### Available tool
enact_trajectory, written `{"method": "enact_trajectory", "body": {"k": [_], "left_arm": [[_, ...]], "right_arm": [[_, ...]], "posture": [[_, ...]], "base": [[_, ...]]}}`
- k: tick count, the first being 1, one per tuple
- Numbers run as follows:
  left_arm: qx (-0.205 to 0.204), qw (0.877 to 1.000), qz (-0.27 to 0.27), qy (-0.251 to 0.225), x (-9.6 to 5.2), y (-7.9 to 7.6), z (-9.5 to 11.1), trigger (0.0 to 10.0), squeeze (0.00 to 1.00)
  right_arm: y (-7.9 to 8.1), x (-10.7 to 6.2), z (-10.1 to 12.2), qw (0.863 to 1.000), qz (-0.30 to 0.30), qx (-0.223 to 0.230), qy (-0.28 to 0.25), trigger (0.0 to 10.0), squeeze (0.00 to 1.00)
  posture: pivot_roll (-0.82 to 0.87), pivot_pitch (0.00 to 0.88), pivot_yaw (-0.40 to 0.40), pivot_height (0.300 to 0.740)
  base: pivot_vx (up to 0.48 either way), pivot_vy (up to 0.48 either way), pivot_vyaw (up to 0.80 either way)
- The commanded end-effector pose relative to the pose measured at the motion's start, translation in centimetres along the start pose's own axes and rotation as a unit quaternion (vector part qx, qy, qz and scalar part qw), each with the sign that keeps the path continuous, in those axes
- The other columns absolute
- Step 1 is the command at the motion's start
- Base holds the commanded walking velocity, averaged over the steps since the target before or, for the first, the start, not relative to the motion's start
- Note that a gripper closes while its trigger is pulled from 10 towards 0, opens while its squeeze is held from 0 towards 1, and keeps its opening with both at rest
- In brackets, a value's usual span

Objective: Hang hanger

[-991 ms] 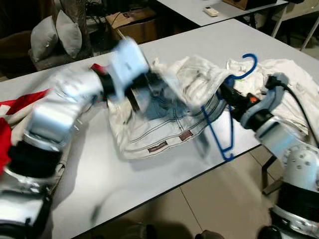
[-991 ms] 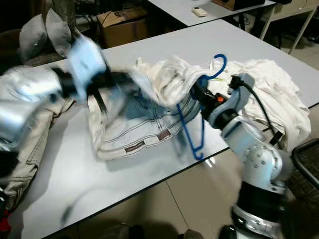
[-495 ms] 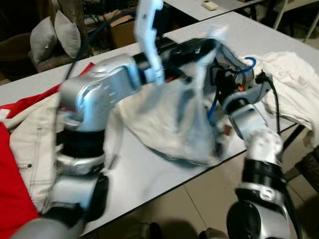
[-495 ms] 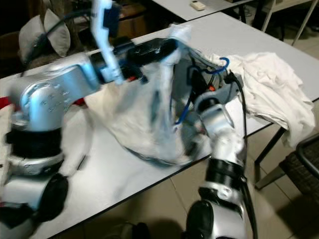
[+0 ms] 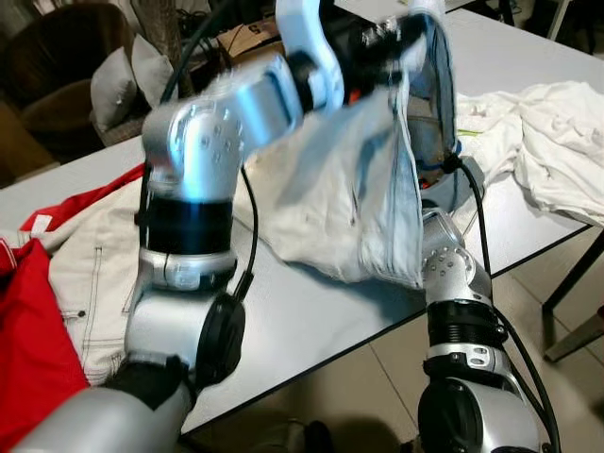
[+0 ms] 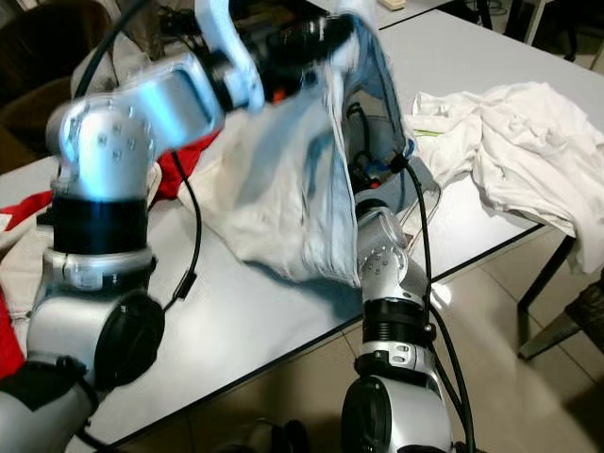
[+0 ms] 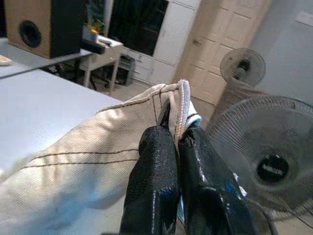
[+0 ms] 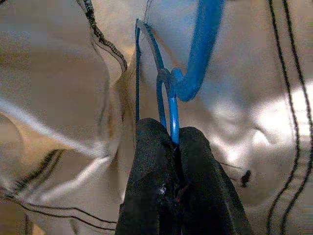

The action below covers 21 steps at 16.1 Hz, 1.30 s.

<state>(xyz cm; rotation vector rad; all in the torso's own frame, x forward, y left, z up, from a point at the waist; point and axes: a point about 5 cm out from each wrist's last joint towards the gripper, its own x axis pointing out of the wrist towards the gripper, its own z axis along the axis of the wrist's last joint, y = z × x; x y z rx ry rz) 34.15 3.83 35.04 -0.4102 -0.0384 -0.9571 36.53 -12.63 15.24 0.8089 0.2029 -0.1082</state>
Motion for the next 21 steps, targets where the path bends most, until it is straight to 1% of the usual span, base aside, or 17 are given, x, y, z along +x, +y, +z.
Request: {"method": "enact_trajectory", "body": {"k": [1, 2, 3, 4, 5, 6, 7, 8, 9, 12, 13, 14, 16, 17, 18, 19, 21], "left_arm": [[0.037, 0.998, 0.021, -0.038, -0.4, 0.5, 2.3, 0.0, 0.0], [0.052, 0.998, 0.027, -0.037, -0.3, 0.6, 2.5, 0.0, 0.0], [0.091, 0.994, 0.057, -0.035, -0.2, 1.5, 3.1, 0.0, 0.0], [0.124, 0.988, 0.086, -0.033, -0.1, 2.6, 3.4, 0.0, 0.0], [0.179, 0.974, 0.134, -0.022, -0.2, 4.6, 3.5, 0.0, 0.0], [0.206, 0.966, 0.156, -0.014, -0.3, 5.6, 3.5, 0.0, 0.0], [0.239, 0.952, 0.192, 0.002, -0.7, 7.4, 3.2, 0.0, 0.0], [0.263, 0.94, 0.216, 0.017, -1.0, 8.6, 2.8, 0.0, 0.0], [0.295, 0.921, 0.251, 0.041, -1.7, 10.4, 2.2, 0.0, 0.0], [0.329, 0.889, 0.299, 0.107, -3.4, 13.2, -0.7, 0.0, 0.0], [0.332, 0.883, 0.306, 0.126, -3.8, 13.8, -1.9, 0.0, 0.0], [0.333, 0.88, 0.308, 0.139, -4.1, 14.1, -2.6, 0.0, 0.0], [0.347, 0.864, 0.307, 0.199, -5.2, 15.2, -6.0, 0.0, 0.0], [0.348, 0.858, 0.303, 0.225, -5.9, 15.6, -7.6, 0.0, 0.0], [0.349, 0.851, 0.299, 0.254, -6.7, 15.9, -9.6, 0.0, 0.0], [0.346, 0.849, 0.292, 0.274, -7.2, 16.1, -10.9, 0.0, 0.0], [0.323, 0.85, 0.277, 0.31, -8.5, 16.3, -13.9, 0.0, 0.0]], "right_arm": [[-0.7, -0.5, -3.1, 0.998, -0.03, 0.017, 0.058, 10.0, 0.0], [-1.2, -0.6, -3.1, 0.997, -0.039, 0.013, 0.062, 10.0, 0.0], [-1.7, -0.8, -2.8, 0.997, -0.046, 0.006, 0.063, 10.0, 0.0], [-1.5, -1.1, -2.3, 0.997, -0.036, 0.004, 0.065, 10.0, 0.0], [-1.0, -1.6, -1.6, 0.997, -0.016, -0.003, 0.071, 10.0, 0.0], [-0.6, -1.9, -1.3, 0.997, -0.005, -0.006, 0.074, 10.0, 0.0], [-0.2, -2.5, -0.7, 0.997, 0.01, -0.007, 0.079, 10.0, 0.0], [0.3, -3.1, -0.3, 0.996, 0.025, -0.005, 0.083, 10.0, 0.0], [1.2, -4.1, 0.4, 0.995, 0.05, -0.006, 0.089, 10.0, 0.0], [3.8, -6.2, 2.3, 0.99, 0.109, 0.003, 0.085, 10.0, 0.0], [4.8, -6.9, 2.9, 0.988, 0.133, 0.003, 0.083, 10.0, 0.0], [5.4, -7.2, 3.3, 0.986, 0.146, -0.002, 0.081, 10.0, 0.0], [7.0, -8.4, 4.9, 0.982, 0.175, -0.023, 0.064, 10.0, 0.0], [7.6, -8.9, 5.7, 0.981, 0.185, -0.026, 0.053, 10.0, 0.0], [8.4, -9.2, 6.4, 0.979, 0.198, -0.012, 0.047, 10.0, 0.0], [8.9, -9.4, 6.7, 0.978, 0.205, 0.006, 0.046, 10.0, 0.0], [9.2, -9.6, 7.2, 0.977, 0.207, 0.0, 0.043, 10.0, 0.0]], "posture": [[-0.09, 0.052, 0.268, 0.74], [-0.09, 0.053, 0.269, 0.74], [-0.09, 0.054, 0.271, 0.74], [-0.1, 0.054, 0.271, 0.74], [-0.11, 0.054, 0.27, 0.74], [-0.11, 0.053, 0.27, 0.74], [-0.12, 0.052, 0.268, 0.74], [-0.12, 0.051, 0.266, 0.74], [-0.14, 0.049, 0.265, 0.74], [-0.17, 0.049, 0.262, 0.74], [-0.18, 0.05, 0.263, 0.74], [-0.18, 0.051, 0.263, 0.74], [-0.18, 0.052, 0.263, 0.74], [-0.19, 0.055, 0.262, 0.74], [-0.2, 0.055, 0.263, 0.74], [-0.2, 0.055, 0.263, 0.74], [-0.2, 0.054, 0.26, 0.74]], "base": [[0.0, 0.0, 0.0], [0.0, 0.0, 0.0], [0.0, 0.0, 0.0], [0.0, 0.0, 0.0], [0.0, 0.0, 0.0], [0.0, 0.0, 0.0], [0.0, 0.0, 0.0], [0.0, 0.0, 0.0], [0.0, 0.0, 0.0], [0.0, 0.0, 0.0], [0.0, 0.0, 0.0], [0.0, 0.0, 0.0], [0.0, 0.0, 0.0], [0.0, 0.0, 0.0], [0.0, 0.0, 0.0], [0.0, 0.0, 0.0], [0.0, 0.0, 0.0]]}}
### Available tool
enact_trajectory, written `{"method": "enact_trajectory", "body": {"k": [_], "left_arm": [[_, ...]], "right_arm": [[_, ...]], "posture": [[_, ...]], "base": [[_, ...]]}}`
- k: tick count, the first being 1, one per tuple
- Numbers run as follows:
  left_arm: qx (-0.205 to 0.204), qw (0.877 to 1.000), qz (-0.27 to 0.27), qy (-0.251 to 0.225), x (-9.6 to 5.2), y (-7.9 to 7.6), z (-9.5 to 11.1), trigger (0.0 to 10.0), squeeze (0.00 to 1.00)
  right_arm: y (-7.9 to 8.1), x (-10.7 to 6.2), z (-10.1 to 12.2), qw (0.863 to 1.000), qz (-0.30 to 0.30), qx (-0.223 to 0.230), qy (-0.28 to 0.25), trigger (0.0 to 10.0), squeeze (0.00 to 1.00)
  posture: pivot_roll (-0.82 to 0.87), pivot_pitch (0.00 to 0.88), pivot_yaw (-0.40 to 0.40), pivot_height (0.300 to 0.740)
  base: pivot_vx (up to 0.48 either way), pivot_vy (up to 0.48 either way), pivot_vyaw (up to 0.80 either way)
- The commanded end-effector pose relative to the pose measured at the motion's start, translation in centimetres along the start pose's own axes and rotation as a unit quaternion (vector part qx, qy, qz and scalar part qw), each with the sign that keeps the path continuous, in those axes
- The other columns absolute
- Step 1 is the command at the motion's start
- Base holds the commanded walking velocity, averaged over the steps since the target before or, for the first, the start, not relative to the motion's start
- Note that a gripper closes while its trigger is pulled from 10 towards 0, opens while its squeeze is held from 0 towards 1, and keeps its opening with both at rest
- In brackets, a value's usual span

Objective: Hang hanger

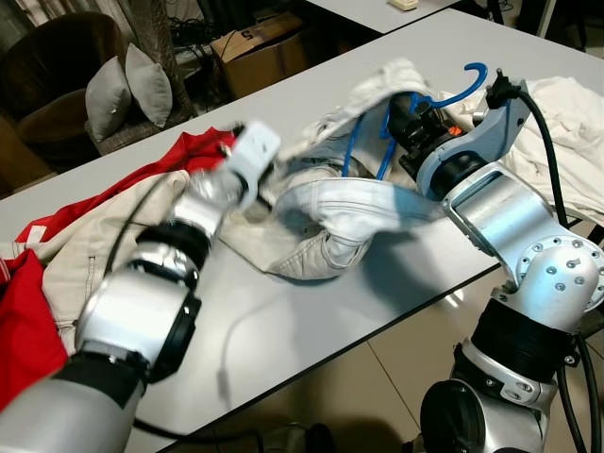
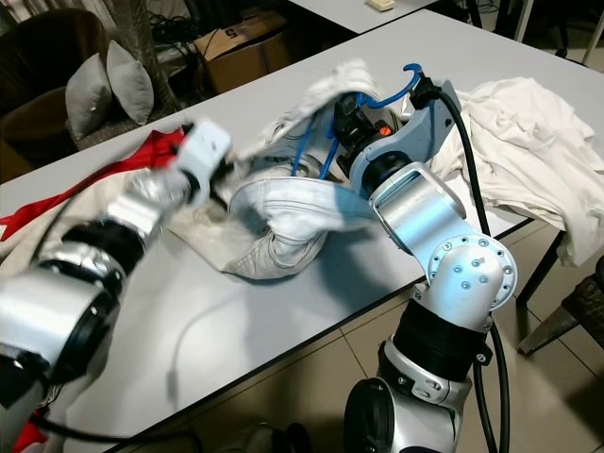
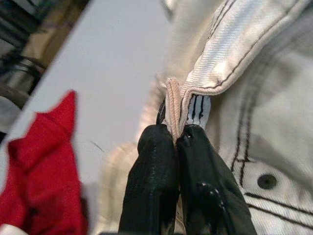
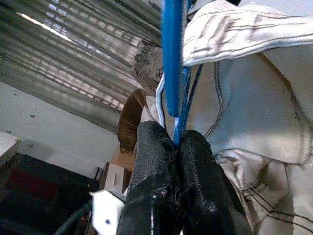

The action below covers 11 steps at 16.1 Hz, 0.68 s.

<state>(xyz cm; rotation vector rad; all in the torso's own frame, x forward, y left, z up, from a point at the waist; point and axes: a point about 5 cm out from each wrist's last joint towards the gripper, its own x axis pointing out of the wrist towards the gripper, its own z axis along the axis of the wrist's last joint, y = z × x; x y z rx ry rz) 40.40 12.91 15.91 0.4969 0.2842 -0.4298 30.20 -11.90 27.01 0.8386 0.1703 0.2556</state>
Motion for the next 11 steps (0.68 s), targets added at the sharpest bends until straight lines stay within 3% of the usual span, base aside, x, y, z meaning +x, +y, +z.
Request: {"method": "enact_trajectory", "body": {"k": [1, 4, 5, 6, 8, 10, 11], "left_arm": [[0.005, 0.999, -0.011, 0.032, -0.2, -0.2, -1.7, 0.0, 0.0], [-0.001, 0.989, -0.13, 0.065, -0.5, -4.2, -6.0, 0.0, 0.0], [-0.016, 0.983, -0.17, 0.064, -1.0, -5.5, -7.6, 0.0, 0.0], [-0.019, 0.982, -0.174, 0.063, -1.1, -5.6, -7.9, 0.0, 0.0], [-0.037, 0.984, -0.158, 0.072, -2.2, -5.2, -10.3, 0.0, 0.0], [-0.026, 0.983, -0.17, 0.071, -3.4, -5.0, -12.3, 0.1, 0.0], [-0.022, 0.982, -0.175, 0.067, -3.8, -5.1, -12.7, 0.6, 0.0]], "right_arm": [[1.8, -0.4, 0.7, 0.999, 0.04, -0.004, -0.013, 10.0, 0.0], [2.9, 0.0, 1.6, 0.998, 0.053, -0.007, -0.015, 10.0, 0.0], [3.1, 0.2, 2.4, 0.998, 0.054, -0.032, -0.027, 10.0, 0.0], [3.1, 0.2, 2.6, 0.997, 0.054, -0.042, -0.03, 10.0, 0.0], [3.9, 0.3, 3.9, 0.993, 0.072, -0.083, -0.039, 10.0, 0.0], [4.3, 0.3, 4.7, 0.988, 0.083, -0.121, -0.039, 10.0, 0.0], [4.3, 0.4, 4.9, 0.988, 0.083, -0.126, -0.04, 10.0, 0.0]], "posture": [[-0.2, 0.054, 0.259, 0.74], [-0.2, 0.056, 0.251, 0.74], [-0.2, 0.06, 0.242, 0.74], [-0.2, 0.06, 0.242, 0.74], [-0.19, 0.068, 0.225, 0.74], [-0.18, 0.075, 0.213, 0.74], [-0.18, 0.076, 0.211, 0.74]], "base": [[0.0, 0.0, 0.0], [0.0, 0.0, 0.0], [0.0, 0.0, 0.0], [0.0, 0.0, 0.0], [0.0, 0.0, 0.0], [0.0, 0.0, 0.0], [0.0, 0.0, 0.0]]}}
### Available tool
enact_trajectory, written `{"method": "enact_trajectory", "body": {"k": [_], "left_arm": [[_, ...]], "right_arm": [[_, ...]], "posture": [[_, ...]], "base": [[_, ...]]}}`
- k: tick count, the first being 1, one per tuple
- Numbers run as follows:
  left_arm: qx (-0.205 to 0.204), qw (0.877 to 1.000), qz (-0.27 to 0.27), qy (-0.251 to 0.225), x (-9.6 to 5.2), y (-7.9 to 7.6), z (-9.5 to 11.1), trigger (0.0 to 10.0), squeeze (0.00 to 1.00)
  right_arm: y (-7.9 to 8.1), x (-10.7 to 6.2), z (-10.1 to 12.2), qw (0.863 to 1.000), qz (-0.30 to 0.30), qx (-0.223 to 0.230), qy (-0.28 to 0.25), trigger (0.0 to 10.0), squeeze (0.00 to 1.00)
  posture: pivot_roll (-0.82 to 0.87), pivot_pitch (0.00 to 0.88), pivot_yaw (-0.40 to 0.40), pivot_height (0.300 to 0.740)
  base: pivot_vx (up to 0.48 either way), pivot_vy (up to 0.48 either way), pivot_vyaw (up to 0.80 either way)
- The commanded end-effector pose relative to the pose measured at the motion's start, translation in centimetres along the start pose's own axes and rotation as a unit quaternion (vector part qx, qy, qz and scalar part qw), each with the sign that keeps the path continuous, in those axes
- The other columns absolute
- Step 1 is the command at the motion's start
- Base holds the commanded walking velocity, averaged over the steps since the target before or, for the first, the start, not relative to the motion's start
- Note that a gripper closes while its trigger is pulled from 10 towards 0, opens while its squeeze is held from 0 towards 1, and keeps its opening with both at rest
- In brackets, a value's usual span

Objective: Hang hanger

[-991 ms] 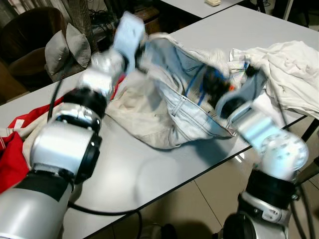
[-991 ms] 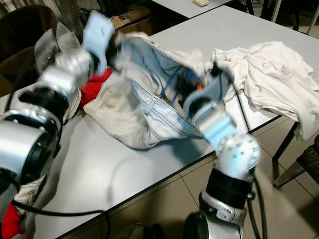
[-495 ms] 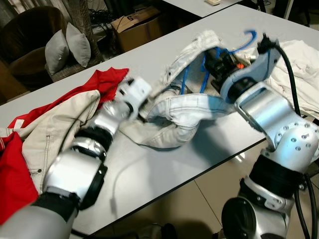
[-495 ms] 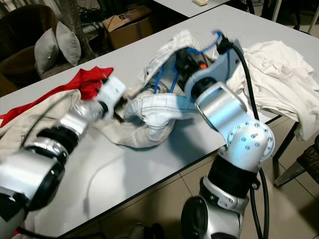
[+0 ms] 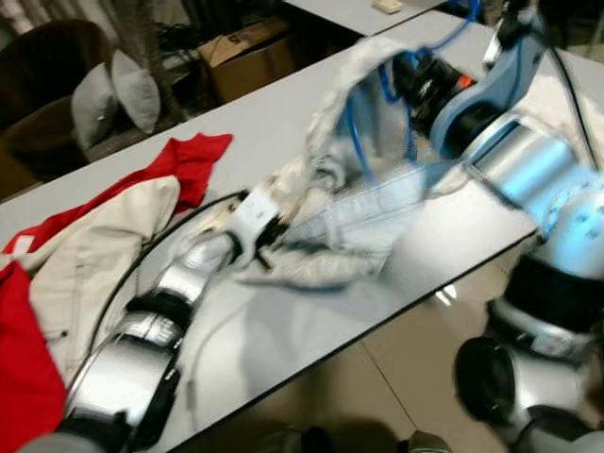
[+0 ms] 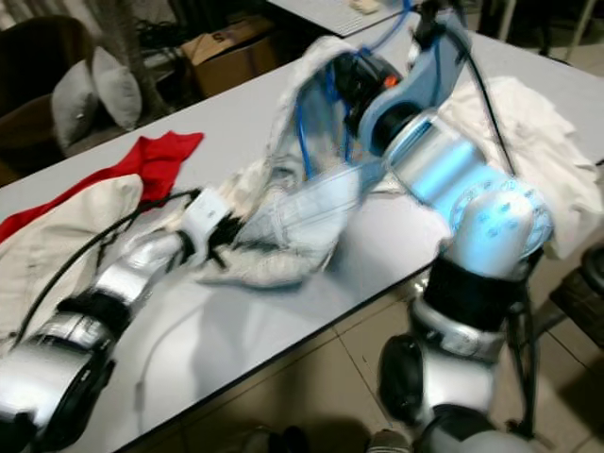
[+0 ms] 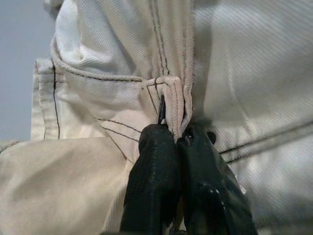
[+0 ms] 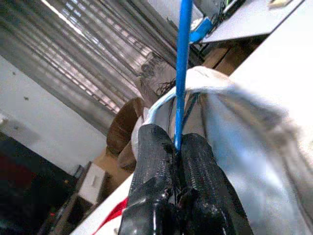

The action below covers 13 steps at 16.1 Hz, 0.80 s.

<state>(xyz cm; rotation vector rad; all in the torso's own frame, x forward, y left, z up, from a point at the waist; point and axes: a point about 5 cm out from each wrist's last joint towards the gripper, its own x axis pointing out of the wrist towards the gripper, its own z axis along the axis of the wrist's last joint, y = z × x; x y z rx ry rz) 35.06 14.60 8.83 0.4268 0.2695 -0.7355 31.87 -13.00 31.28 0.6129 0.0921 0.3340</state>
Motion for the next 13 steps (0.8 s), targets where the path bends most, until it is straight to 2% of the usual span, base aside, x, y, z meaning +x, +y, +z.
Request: {"method": "enact_trajectory", "body": {"k": [1, 2, 3, 4, 5, 6, 8, 10, 12, 13], "left_arm": [[-0.033, 0.994, -0.036, 0.098, -2.2, -1.6, -5.5, 2.2, 0.0], [-0.037, 0.994, -0.037, 0.092, -2.7, -1.7, -5.8, 4.5, 0.0], [-0.045, 0.995, -0.027, 0.083, -4.2, -1.8, -6.4, 10.0, 0.0], [-0.052, 0.995, -0.02, 0.078, -4.8, -1.9, -6.7, 10.0, 0.0], [-0.079, 0.996, 0.003, 0.049, -5.8, -1.8, -6.5, 10.0, 0.48], [-0.103, 0.994, 0.015, 0.022, -6.1, -1.7, -5.9, 10.0, 1.0], [-0.182, 0.981, 0.021, -0.07, -7.0, -1.4, -2.9, 10.0, 1.0], [-0.224, 0.968, -0.01, -0.116, -8.1, -1.5, -1.2, 10.0, 1.0], [-0.224, 0.967, -0.045, -0.111, -9.1, -2.1, -1.1, 10.0, 1.0], [-0.209, 0.972, -0.058, -0.091, -9.7, -2.7, -1.4, 10.0, 1.0]], "right_arm": [[1.7, -0.4, 1.6, 0.998, 0.044, -0.015, -0.037, 10.0, 0.0], [1.7, -0.3, 1.7, 0.998, 0.048, -0.018, -0.036, 10.0, 0.0], [1.6, -0.1, 1.7, 0.998, 0.057, -0.029, -0.028, 10.0, 0.0], [1.6, 0.0, 1.7, 0.997, 0.059, -0.032, -0.025, 10.0, 0.0], [1.6, 0.2, 1.7, 0.997, 0.065, -0.033, -0.02, 10.0, 0.0], [1.7, 0.3, 1.7, 0.997, 0.07, -0.032, -0.016, 10.0, 0.0], [1.7, 0.7, 1.5, 0.996, 0.085, -0.03, -0.003, 10.0, 0.0], [1.4, 1.1, 1.6, 0.996, 0.088, -0.025, 0.002, 10.0, 0.0], [1.3, 1.3, 1.9, 0.995, 0.091, -0.029, 0.004, 10.0, 0.0], [1.4, 1.3, 2.3, 0.995, 0.095, -0.033, 0.004, 10.0, 0.0]], "posture": [[-0.17, 0.077, 0.205, 0.74], [-0.17, 0.077, 0.2, 0.74], [-0.16, 0.076, 0.19, 0.74], [-0.16, 0.076, 0.18, 0.74], [-0.15, 0.075, 0.164, 0.74], [-0.15, 0.074, 0.158, 0.74], [-0.14, 0.067, 0.132, 0.74], [-0.13, 0.064, 0.121, 0.74], [-0.13, 0.065, 0.118, 0.74], [-0.14, 0.066, 0.119, 0.74]], "base": [[0.0, 0.0, 0.0], [0.0, 0.0, 0.0], [0.0, 0.0, 0.0], [0.0, 0.0, 0.0], [0.0, 0.0, 0.0], [0.0, 0.0, 0.0], [0.0, 0.0, 0.0], [0.0, 0.0, 0.4], [0.0, 0.0, 0.8], [0.0, 0.0, 0.8]]}}
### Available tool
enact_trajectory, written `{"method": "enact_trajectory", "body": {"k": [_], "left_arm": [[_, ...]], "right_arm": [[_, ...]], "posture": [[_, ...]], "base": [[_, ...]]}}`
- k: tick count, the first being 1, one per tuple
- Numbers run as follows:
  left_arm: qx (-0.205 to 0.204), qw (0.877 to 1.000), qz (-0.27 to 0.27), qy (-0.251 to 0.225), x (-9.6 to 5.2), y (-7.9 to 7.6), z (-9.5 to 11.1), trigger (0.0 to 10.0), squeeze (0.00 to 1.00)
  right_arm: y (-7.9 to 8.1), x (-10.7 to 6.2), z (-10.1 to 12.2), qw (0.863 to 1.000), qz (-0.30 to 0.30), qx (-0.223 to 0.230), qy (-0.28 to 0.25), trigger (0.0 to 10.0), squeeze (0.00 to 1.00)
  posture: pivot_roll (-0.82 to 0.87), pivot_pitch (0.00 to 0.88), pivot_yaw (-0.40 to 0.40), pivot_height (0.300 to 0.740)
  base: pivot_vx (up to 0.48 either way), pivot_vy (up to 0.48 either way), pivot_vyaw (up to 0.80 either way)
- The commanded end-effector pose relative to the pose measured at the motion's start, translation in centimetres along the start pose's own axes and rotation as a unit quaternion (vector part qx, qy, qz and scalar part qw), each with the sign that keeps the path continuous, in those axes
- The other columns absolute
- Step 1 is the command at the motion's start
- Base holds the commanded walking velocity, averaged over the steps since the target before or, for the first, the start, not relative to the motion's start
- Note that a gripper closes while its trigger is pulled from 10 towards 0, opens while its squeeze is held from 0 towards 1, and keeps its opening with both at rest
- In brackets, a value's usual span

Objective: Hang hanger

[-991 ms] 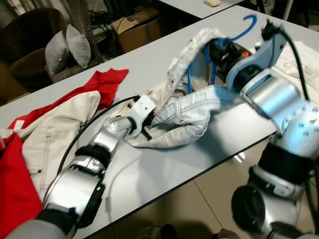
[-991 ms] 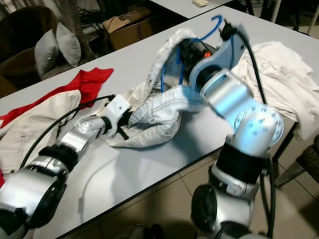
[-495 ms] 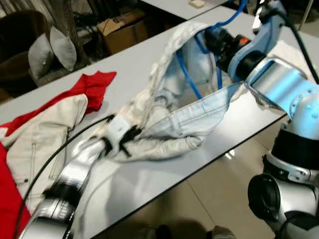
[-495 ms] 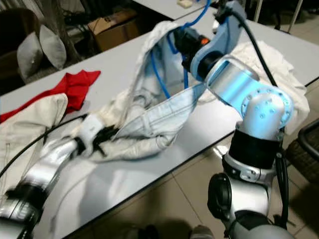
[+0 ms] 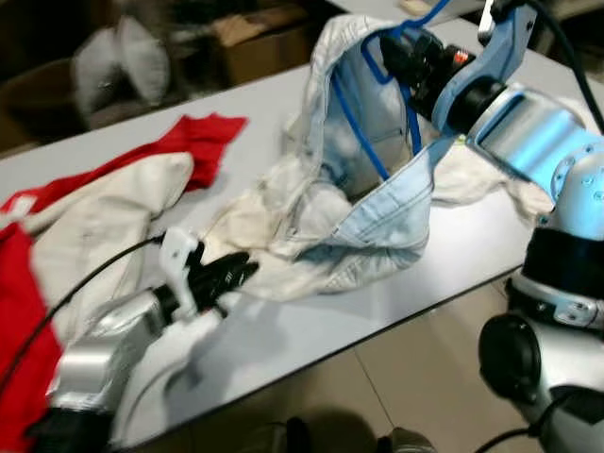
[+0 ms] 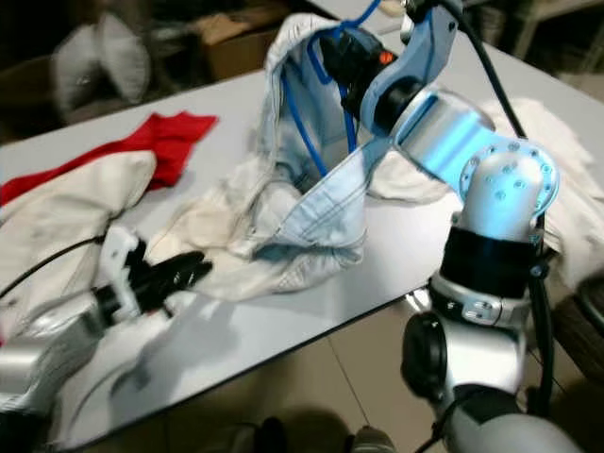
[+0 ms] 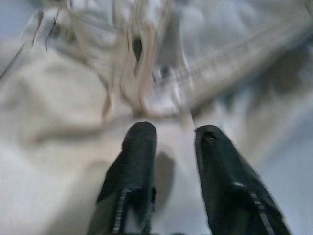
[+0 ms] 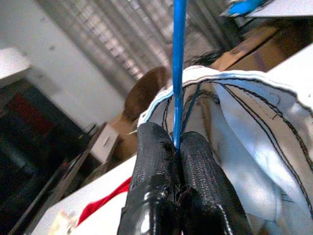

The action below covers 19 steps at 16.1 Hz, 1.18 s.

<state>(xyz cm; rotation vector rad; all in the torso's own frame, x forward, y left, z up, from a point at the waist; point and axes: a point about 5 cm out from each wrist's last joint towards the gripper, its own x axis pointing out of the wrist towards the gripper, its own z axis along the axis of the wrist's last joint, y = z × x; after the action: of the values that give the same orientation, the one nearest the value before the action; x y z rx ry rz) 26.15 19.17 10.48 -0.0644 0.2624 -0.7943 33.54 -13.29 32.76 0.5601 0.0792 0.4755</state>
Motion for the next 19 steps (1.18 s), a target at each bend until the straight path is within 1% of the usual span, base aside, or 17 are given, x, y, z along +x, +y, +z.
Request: {"method": "enact_trajectory", "body": {"k": [1, 2, 3, 4, 5, 6, 7, 8, 9, 10, 11, 12, 14, 15, 17, 19], "left_arm": [[0.002, 1.0, -0.011, 0.02, -0.6, -0.5, -0.1, 10.0, 1.0], [0.001, 0.999, -0.021, 0.027, -1.3, -1.2, 0.3, 10.0, 1.0], [0.003, 0.999, -0.027, 0.027, -1.7, -1.6, 0.5, 10.0, 1.0], [0.013, 1.0, -0.022, 0.013, -1.9, -2.0, 1.4, 10.0, 1.0], [0.02, 1.0, 0.004, 0.0, -1.7, -1.9, 2.1, 10.0, 0.67], [0.021, 0.999, 0.037, -0.018, -1.2, -1.9, 2.7, 10.0, 0.0], [0.005, 0.998, 0.055, -0.036, -0.7, -2.0, 3.1, 10.0, 0.0], [0.002, 0.995, 0.082, -0.057, -0.4, -2.2, 3.2, 10.0, 0.0], [-0.006, 0.992, 0.119, -0.048, -0.1, -2.4, 3.0, 10.0, 0.0], [0.001, 0.99, 0.135, -0.036, 0.0, -2.9, 2.8, 10.0, 0.0], [0.003, 0.99, 0.137, -0.032, 0.0, -3.2, 2.7, 10.0, 0.0], [0.014, 0.989, 0.144, -0.038, 0.2, -3.9, 3.1, 10.0, 0.0], [0.01, 0.988, 0.151, -0.041, 0.4, -4.3, 3.2, 10.0, 0.0], [0.01, 0.988, 0.152, -0.04, 0.5, -4.4, 3.2, 10.0, 0.0], [0.009, 0.987, 0.154, -0.041, 1.1, -5.0, 3.6, 10.0, 0.0], [0.005, 0.987, 0.158, -0.041, 1.3, -5.3, 3.6, 10.0, 0.0]], "right_arm": [[1.2, -0.1, 1.1, 0.999, 0.034, -0.014, -0.013, 10.0, 0.0], [1.3, -0.5, 2.1, 0.999, 0.045, -0.018, -0.012, 10.0, 0.0], [1.4, -0.8, 2.6, 0.998, 0.053, -0.019, -0.011, 10.0, 0.0], [1.2, -1.5, 3.0, 0.998, 0.06, -0.03, -0.001, 10.0, 0.0], [0.7, -1.9, 2.8, 0.998, 0.053, -0.041, 0.012, 10.0, 0.0], [-0.1, -2.4, 2.1, 0.998, 0.037, -0.042, 0.027, 10.0, 0.0], [-0.8, -2.7, 1.4, 0.998, 0.025, -0.039, 0.037, 10.0, 0.0], [-1.3, -3.0, 0.7, 0.998, 0.013, -0.04, 0.042, 10.0, 0.0], [-1.9, -3.5, -0.2, 0.998, -0.004, -0.049, 0.05, 10.0, 0.0], [-2.5, -4.0, -1.4, 0.996, -0.022, -0.054, 0.062, 10.0, 0.0], [-2.7, -4.2, -1.7, 0.996, -0.028, -0.054, 0.065, 10.0, 0.0], [-4.0, -5.1, -3.0, 0.994, -0.069, -0.048, 0.074, 10.0, 0.0], [-4.9, -5.9, -3.6, 0.991, -0.097, -0.046, 0.074, 10.0, 0.0], [-5.1, -6.0, -3.7, 0.991, -0.102, -0.047, 0.073, 10.0, 0.0], [-6.1, -6.8, -4.3, 0.988, -0.127, -0.047, 0.073, 10.0, 0.0], [-6.4, -7.0, -4.7, 0.987, -0.137, -0.048, 0.074, 10.0, 0.0]], "posture": [[-0.14, 0.068, 0.122, 0.74], [-0.14, 0.072, 0.121, 0.74], [-0.14, 0.074, 0.116, 0.74], [-0.14, 0.075, 0.113, 0.74], [-0.14, 0.077, 0.109, 0.74], [-0.14, 0.082, 0.109, 0.74], [-0.15, 0.091, 0.114, 0.74], [-0.15, 0.094, 0.116, 0.74], [-0.15, 0.099, 0.118, 0.74], [-0.15, 0.111, 0.113, 0.74], [-0.15, 0.114, 0.111, 0.74], [-0.15, 0.12, 0.106, 0.74], [-0.15, 0.119, 0.109, 0.74], [-0.15, 0.119, 0.109, 0.74], [-0.14, 0.137, 0.102, 0.74], [-0.14, 0.138, 0.094, 0.74]], "base": [[0.0, 0.0, 0.79], [0.0, 0.0, 0.8], [0.0, 0.0, 0.8], [0.0, 0.0, 0.8], [0.0, 0.0, 0.8], [0.0, 0.0, 0.8], [0.0, 0.0, 0.8], [0.0, 0.0, 0.8], [0.0, 0.0, 0.8], [0.0, 0.0, 0.46], [0.0, 0.0, 0.46], [0.0, 0.0, 0.0], [0.0, 0.0, 0.0], [0.0, 0.0, 0.0], [0.0, 0.0, 0.0], [0.0, 0.0, 0.0]]}}
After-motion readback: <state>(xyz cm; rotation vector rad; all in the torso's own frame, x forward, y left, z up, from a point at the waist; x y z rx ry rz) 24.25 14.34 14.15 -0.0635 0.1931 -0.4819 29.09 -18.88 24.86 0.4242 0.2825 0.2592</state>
